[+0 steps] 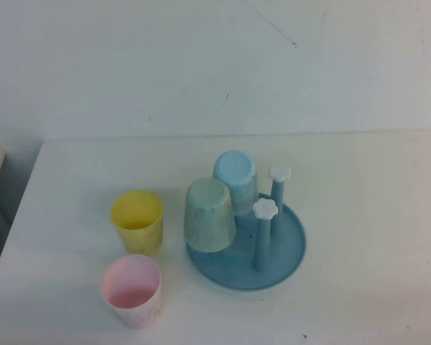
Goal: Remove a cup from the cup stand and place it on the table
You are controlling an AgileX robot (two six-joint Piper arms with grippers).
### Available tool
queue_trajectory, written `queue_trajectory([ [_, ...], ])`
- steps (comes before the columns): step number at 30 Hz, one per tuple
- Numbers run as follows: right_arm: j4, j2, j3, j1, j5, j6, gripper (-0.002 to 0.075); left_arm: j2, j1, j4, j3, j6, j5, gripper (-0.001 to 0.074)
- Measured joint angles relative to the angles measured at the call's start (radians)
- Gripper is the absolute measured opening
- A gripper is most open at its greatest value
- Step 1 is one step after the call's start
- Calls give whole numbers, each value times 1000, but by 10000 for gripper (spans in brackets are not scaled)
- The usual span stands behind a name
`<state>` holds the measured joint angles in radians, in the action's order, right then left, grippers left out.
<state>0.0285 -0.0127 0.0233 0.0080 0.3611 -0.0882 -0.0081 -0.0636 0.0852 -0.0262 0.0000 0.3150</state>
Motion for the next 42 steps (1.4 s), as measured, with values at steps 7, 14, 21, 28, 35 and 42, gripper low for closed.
queue_trajectory([
  [7, -4, 0, 0, 0, 0, 0, -3, 0, 0, 0, 0, 0, 0, -2],
  [14, -4, 0, 0, 0, 0, 0, -3, 0, 0, 0, 0, 0, 0, -2],
  [21, -6, 0, 0, 0, 0, 0, -3, 0, 0, 0, 0, 0, 0, -2],
  [28, -6, 0, 0, 0, 0, 0, -3, 0, 0, 0, 0, 0, 0, -2],
  [35, -4, 0, 0, 0, -3, 0, -3, 0, 0, 0, 0, 0, -2, -2],
  [42, -4, 0, 4, 0, -52, -2, -3, 0, 0, 0, -2, 0, -53, -2],
])
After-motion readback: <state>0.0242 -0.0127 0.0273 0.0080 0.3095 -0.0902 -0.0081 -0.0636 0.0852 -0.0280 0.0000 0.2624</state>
